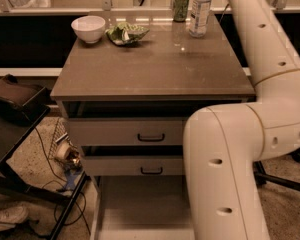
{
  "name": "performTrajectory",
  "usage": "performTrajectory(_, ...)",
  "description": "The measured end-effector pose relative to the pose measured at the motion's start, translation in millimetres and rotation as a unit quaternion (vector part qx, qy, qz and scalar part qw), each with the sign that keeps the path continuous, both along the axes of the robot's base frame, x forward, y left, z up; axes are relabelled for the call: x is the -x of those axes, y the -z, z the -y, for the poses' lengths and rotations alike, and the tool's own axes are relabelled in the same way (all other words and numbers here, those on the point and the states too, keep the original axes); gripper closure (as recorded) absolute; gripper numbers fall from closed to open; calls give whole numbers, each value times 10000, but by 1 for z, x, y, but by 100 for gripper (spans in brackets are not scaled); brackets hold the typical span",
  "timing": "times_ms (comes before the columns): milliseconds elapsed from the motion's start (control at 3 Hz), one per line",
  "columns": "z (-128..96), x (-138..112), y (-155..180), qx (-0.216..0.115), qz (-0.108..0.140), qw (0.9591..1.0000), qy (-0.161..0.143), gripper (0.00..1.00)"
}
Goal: Move green jalapeno chip bag near white bowl
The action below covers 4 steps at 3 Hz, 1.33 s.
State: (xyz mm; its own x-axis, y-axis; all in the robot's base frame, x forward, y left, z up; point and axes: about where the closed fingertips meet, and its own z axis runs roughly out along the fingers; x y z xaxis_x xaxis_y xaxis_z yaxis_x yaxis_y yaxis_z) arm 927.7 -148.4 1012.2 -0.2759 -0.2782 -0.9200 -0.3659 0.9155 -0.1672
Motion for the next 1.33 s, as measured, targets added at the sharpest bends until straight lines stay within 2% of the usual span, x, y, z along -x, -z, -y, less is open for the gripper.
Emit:
performTrajectory(333, 80, 11, -38, -518, 449, 9946, 773, 0)
performTrajectory(667, 159, 63, -119, -1070, 1220, 9770, 1387, 0)
performTrajectory(1000, 232, 156, -209, -1473, 2142, 9477, 1849, 0)
performTrajectory(1333, 274, 262, -288, -1367, 3065, 9183, 2101, 0)
